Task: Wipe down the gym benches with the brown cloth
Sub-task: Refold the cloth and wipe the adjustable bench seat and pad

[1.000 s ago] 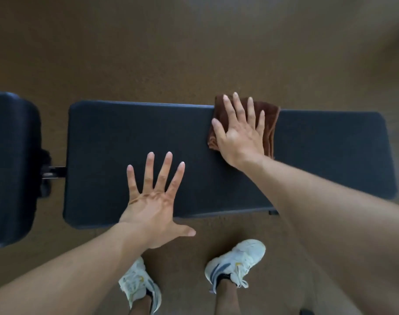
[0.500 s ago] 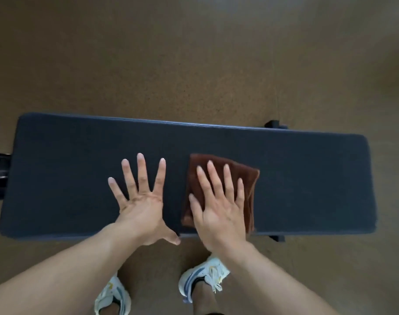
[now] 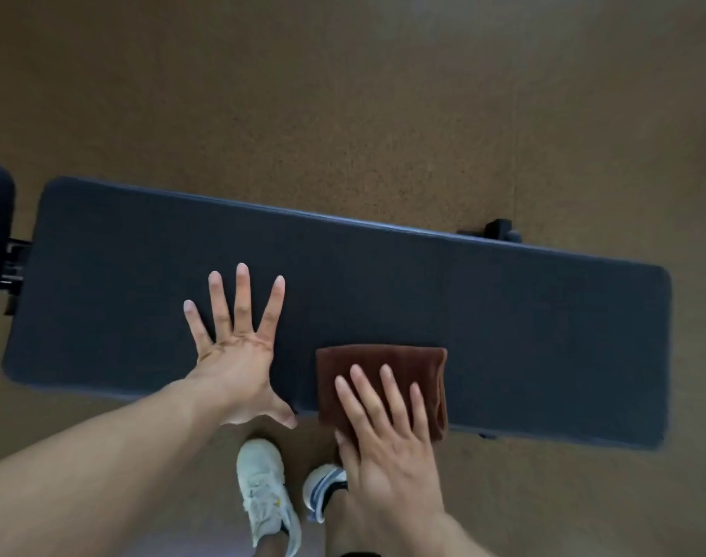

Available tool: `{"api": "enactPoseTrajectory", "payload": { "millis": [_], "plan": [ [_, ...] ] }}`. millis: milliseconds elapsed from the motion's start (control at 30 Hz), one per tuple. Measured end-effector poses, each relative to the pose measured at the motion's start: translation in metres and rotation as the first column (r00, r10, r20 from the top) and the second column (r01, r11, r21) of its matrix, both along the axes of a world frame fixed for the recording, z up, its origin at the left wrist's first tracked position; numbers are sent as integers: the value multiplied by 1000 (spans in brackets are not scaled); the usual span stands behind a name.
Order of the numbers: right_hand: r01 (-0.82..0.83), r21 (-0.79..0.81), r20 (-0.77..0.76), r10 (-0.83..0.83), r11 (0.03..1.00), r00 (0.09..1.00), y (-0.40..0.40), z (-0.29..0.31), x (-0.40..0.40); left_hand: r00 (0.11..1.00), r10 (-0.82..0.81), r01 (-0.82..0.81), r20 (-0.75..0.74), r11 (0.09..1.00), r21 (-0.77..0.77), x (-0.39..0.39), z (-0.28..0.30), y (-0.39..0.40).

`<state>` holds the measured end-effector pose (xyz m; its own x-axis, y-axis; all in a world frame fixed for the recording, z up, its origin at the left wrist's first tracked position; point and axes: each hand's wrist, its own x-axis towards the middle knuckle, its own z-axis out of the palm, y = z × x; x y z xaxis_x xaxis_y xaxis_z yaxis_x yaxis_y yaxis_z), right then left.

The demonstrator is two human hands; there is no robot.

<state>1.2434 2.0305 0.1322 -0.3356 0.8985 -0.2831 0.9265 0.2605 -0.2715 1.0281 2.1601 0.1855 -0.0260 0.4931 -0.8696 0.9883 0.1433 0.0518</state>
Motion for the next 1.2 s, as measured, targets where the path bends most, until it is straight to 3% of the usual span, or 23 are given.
{"api": "enactPoseTrajectory", "payload": {
  "millis": [133, 300, 400, 500, 633, 700, 833, 900, 967, 1067, 1133, 1200],
  "plan": [
    [-74, 18, 5, 74, 997, 997, 65, -2, -1, 999, 0, -2, 39, 999, 49, -4, -5, -2],
    [213, -15, 61, -211, 977, 975, 193, -1, -46, 996, -16, 5, 88, 991, 131, -9, -15, -6],
    [333, -57, 43, -331, 941, 943, 228, 0, -93, 992, -40, 15, 122, 979, 203, -13, -21, -11],
    [312, -22, 17, -312, 950, 950, 212, -1, -117, 981, -82, 17, 177, 939, 343, -22, -26, -26],
    [70, 22, 46, -71, 997, 996, 130, 2, -89, 963, -81, -87, 257, 810, 580, -54, -27, -105],
    [16, 14, 96, -17, 1000, 995, 93, 4, -63, 950, -59, -142, 307, 794, 591, -69, -31, -163],
    [-11, -76, 173, 24, 997, 985, 90, 8, -47, 918, 144, -335, 370, 780, 528, -88, -36, -240],
    [75, -62, 169, -64, 995, 983, 104, 10, -62, 893, 186, -398, 409, 749, 529, -95, -37, -249],
    [268, -29, 146, -261, 963, 954, 123, 8, -94, 876, 194, -436, 441, 710, 554, -100, -39, -246],
    [481, -7, 89, -478, 877, 874, 158, 2, -172, 836, 302, -542, 458, 580, 608, -103, -40, -221],
    [335, 6, 35, -335, 942, 942, 158, 2, -220, 773, 418, -633, 477, 464, 620, -107, -37, -197],
    [-3, 43, -19, 4, 999, 1000, 137, 3, -246, 743, 463, -659, 484, 379, 649, -111, -30, -174]
  ]
}}
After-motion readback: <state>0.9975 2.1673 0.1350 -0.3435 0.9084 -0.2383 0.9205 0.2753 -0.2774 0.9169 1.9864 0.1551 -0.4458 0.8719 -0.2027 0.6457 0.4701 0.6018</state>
